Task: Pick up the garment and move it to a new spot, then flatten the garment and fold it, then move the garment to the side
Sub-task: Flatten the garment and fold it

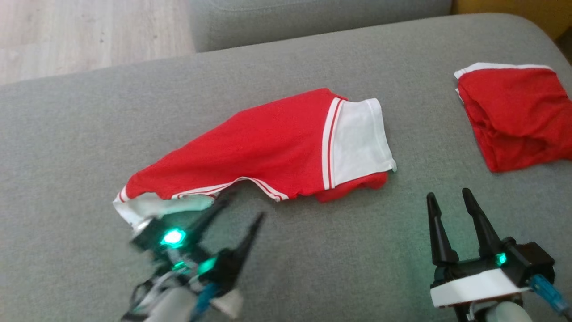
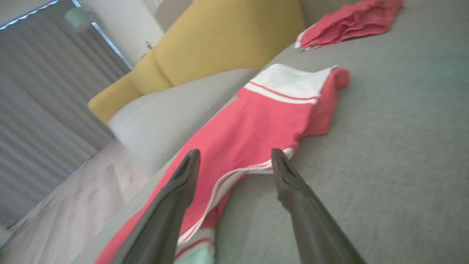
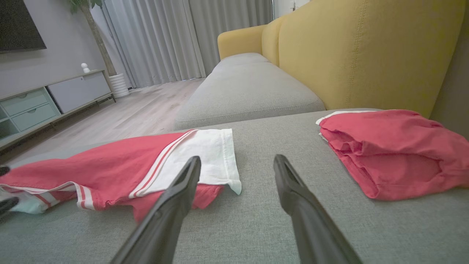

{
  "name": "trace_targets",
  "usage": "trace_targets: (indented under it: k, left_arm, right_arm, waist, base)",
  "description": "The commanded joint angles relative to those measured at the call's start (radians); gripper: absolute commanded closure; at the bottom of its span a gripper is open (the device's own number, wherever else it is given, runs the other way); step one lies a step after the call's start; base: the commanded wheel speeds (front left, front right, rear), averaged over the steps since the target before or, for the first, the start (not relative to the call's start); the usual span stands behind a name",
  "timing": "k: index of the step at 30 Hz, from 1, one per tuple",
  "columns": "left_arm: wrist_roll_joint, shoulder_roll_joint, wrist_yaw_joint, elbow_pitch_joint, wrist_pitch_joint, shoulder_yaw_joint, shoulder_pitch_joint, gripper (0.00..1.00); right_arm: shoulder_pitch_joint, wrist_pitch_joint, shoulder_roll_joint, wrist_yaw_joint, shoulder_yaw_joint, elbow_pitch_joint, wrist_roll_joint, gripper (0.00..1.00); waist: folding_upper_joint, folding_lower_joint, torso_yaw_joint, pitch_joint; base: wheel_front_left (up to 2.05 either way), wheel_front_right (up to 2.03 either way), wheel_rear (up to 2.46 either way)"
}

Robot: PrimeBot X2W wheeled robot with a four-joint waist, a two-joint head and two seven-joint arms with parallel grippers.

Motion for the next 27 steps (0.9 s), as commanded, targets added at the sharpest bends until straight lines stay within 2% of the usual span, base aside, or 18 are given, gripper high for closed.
trace_targets:
  k: [1, 3, 5, 10, 15, 16, 17, 18, 23, 27]
  left_arm:
    - [0.019, -0.009, -0.016, 0.007, 0.012, 0.014, -0.094, 0.00]
    - [0.045, -0.045, -0.044, 0.082, 0.030, -0.029, -0.142, 0.00]
    - [0.065, -0.074, -0.054, 0.158, 0.036, -0.056, -0.186, 0.00]
    - [0.088, -0.118, -0.030, 0.326, 0.038, -0.071, -0.264, 0.00]
    - [0.067, -0.142, -0.055, 0.447, 0.030, -0.075, -0.306, 0.00]
    - [0.065, -0.145, -0.058, 0.457, 0.022, -0.078, -0.314, 0.64]
    - [0.065, -0.145, -0.058, 0.457, 0.022, -0.078, -0.314, 0.64]
    - [0.062, -0.147, -0.056, 0.464, 0.016, -0.079, -0.321, 1.00]
    - [0.048, -0.151, -0.057, 0.433, -0.005, -0.089, -0.368, 1.00]
    - [0.020, -0.150, -0.106, 0.313, -0.007, -0.095, -0.463, 1.00]
  right_arm:
    - [-0.029, -0.006, -0.020, 0.004, 0.029, -0.028, 0.003, 0.00]
    - [-0.038, -0.006, -0.023, 0.004, 0.034, -0.026, 0.006, 0.00]
    - [-0.046, -0.006, -0.027, 0.004, 0.036, -0.025, 0.007, 0.00]
    - [-0.055, -0.006, -0.033, 0.004, 0.032, -0.022, 0.011, 0.00]
    - [-0.053, -0.006, -0.037, 0.004, 0.027, -0.021, 0.013, 0.00]
    - [-0.053, -0.006, -0.036, 0.004, 0.027, -0.021, 0.013, 0.00]
    - [-0.053, -0.006, -0.036, 0.004, 0.027, -0.021, 0.013, 0.00]
    - [-0.053, -0.006, -0.036, 0.004, 0.028, -0.021, 0.012, 0.00]
    - [-0.053, -0.006, -0.029, 0.004, 0.032, -0.014, 0.013, 0.00]
    - [-0.048, -0.006, -0.020, 0.004, 0.036, -0.007, 0.011, 0.00]
  waist:
    - [0.0000, 0.0000, -0.009, 0.010]
    - [0.0000, 0.0000, -0.019, 0.019]
    - [0.0000, 0.0000, -0.031, 0.027]
    - [0.0000, 0.0000, -0.062, 0.038]
    - [0.0000, 0.0000, -0.082, 0.041]
    - [0.0000, 0.0000, -0.085, 0.042]
    - [0.0000, 0.0000, -0.085, 0.042]
    - [0.0000, 0.0000, -0.088, 0.040]
    - [0.0000, 0.0000, -0.103, 0.023]
    - [0.0000, 0.0000, -0.113, -0.003]
  base:
    - [0.00, 0.00, 0.00]
    - [0.00, 0.00, 0.00]
    - [0.00, 0.00, 0.00]
    - [0.00, 0.00, 0.00]
    - [0.00, 0.00, 0.00]
    - [0.00, 0.00, 0.00]
    - [0.00, 0.00, 0.00]
    - [0.00, 0.00, 0.00]
    - [0.00, 0.00, 0.00]
    - [0.00, 0.00, 0.00]
